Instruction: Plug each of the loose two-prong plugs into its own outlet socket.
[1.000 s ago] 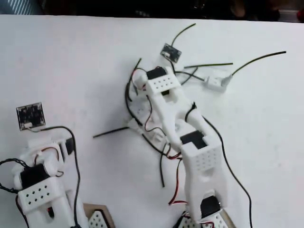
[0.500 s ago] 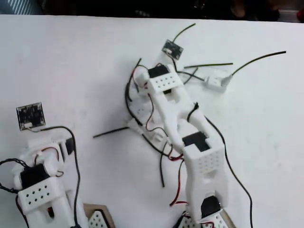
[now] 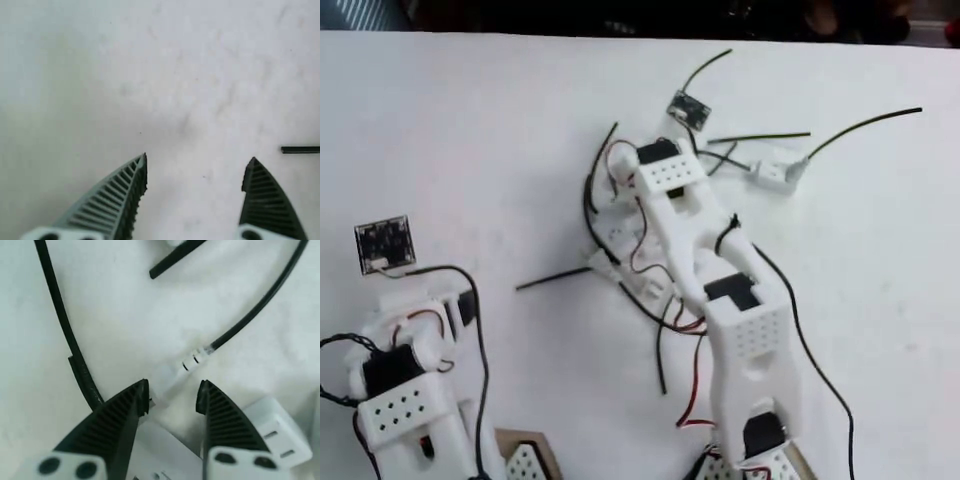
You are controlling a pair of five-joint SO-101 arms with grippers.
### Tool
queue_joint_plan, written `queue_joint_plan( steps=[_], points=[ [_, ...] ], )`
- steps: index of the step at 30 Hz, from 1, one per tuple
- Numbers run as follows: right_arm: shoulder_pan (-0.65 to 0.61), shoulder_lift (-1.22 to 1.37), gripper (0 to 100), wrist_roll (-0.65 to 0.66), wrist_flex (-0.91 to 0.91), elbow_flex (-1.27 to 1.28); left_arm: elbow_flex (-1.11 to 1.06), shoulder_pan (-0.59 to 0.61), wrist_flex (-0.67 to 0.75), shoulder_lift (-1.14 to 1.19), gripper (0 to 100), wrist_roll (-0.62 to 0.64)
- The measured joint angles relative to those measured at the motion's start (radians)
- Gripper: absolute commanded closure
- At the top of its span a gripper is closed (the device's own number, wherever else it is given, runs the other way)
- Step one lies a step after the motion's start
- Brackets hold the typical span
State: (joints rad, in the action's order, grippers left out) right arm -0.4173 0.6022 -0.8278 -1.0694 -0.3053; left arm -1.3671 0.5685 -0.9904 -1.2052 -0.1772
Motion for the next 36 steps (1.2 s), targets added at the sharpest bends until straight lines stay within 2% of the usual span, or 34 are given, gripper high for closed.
queue_joint_plan(
  steps=[12,17,22,26,31,36],
  points=[
    [-0.005,0.052,84.8,0.000,0.041,-0.003,0.000,0.000,0.000,0.000,70,0.000],
    [-0.005,0.057,98.5,0.000,0.048,-0.003,0.000,0.000,0.000,0.000,70,0.000],
    [-0.003,0.058,98.2,-0.003,0.043,-0.015,0.000,0.000,0.000,0.000,70,0.000],
    [0.000,0.061,98.1,-0.003,-0.063,-0.086,0.000,0.000,0.000,0.000,70,0.000],
    [-0.003,0.071,98.1,0.000,-0.279,-0.242,0.000,0.000,0.000,0.000,70,0.000],
    [-0.015,0.071,98.1,0.066,-0.488,-0.410,0.000,0.000,0.000,0.000,70,0.000]
  ],
)
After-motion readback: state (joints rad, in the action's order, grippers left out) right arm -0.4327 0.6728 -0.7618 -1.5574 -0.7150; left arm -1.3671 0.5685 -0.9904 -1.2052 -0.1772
